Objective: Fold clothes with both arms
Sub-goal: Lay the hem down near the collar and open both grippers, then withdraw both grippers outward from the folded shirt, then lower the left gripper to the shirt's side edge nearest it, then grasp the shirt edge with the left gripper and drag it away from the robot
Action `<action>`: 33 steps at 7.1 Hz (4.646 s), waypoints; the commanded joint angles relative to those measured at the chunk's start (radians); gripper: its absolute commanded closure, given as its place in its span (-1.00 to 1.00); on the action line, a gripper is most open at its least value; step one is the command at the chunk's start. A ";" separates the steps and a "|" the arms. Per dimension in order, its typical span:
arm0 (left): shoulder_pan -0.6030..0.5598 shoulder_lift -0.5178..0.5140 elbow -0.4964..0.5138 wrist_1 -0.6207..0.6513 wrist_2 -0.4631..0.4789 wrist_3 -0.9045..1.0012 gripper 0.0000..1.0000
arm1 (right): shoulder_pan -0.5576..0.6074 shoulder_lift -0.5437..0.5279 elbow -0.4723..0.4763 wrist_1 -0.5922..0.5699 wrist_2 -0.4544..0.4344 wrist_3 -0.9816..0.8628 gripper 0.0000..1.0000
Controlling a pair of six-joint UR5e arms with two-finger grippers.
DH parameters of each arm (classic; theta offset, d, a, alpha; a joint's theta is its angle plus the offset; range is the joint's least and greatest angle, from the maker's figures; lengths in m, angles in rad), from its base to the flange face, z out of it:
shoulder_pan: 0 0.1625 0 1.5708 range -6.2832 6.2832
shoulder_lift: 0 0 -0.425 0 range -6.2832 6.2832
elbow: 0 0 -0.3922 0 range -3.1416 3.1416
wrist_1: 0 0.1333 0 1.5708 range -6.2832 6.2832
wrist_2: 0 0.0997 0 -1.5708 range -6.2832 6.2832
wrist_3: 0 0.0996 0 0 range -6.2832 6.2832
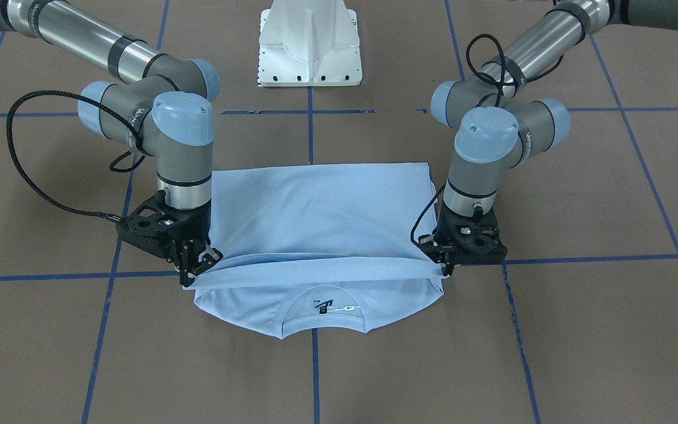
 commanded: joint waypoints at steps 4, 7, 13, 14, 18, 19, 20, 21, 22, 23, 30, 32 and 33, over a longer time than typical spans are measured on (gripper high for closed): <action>-0.006 0.015 -0.006 -0.038 -0.001 0.050 -1.00 | -0.001 0.010 -0.019 0.001 0.005 -0.064 -1.00; 0.020 0.162 -0.177 -0.104 -0.010 0.052 -1.00 | 0.103 -0.032 0.020 0.090 0.282 -0.302 -1.00; 0.299 0.416 -0.414 -0.155 0.084 -0.205 -0.44 | 0.112 -0.066 0.059 0.092 0.282 -0.353 -1.00; 0.313 0.416 -0.410 -0.155 0.087 -0.233 -0.18 | 0.112 -0.066 0.059 0.092 0.281 -0.353 -1.00; 0.335 0.414 -0.399 -0.155 0.099 -0.235 0.04 | 0.112 -0.068 0.059 0.092 0.281 -0.352 -1.00; 0.338 0.414 -0.397 -0.155 0.099 -0.235 0.14 | 0.112 -0.068 0.059 0.092 0.281 -0.352 -1.00; 0.338 0.414 -0.397 -0.155 0.099 -0.235 0.26 | 0.112 -0.068 0.059 0.092 0.281 -0.352 -1.00; 0.339 0.414 -0.390 -0.155 0.099 -0.235 0.26 | 0.112 -0.068 0.059 0.092 0.281 -0.352 -1.00; 0.347 0.414 -0.387 -0.155 0.099 -0.235 0.29 | 0.112 -0.068 0.059 0.092 0.281 -0.352 -1.00; 0.347 0.414 -0.388 -0.155 0.101 -0.236 0.60 | 0.112 -0.070 0.059 0.092 0.281 -0.353 -1.00; 0.055 0.370 -0.234 -0.153 0.096 0.143 1.00 | 0.111 -0.066 0.059 0.092 0.281 -0.353 -1.00; -0.094 0.156 0.029 -0.158 0.096 0.256 1.00 | 0.111 -0.065 0.067 0.093 0.281 -0.346 -1.00; -0.118 0.035 0.175 -0.159 0.096 0.256 1.00 | 0.111 -0.065 0.071 0.092 0.282 -0.346 -1.00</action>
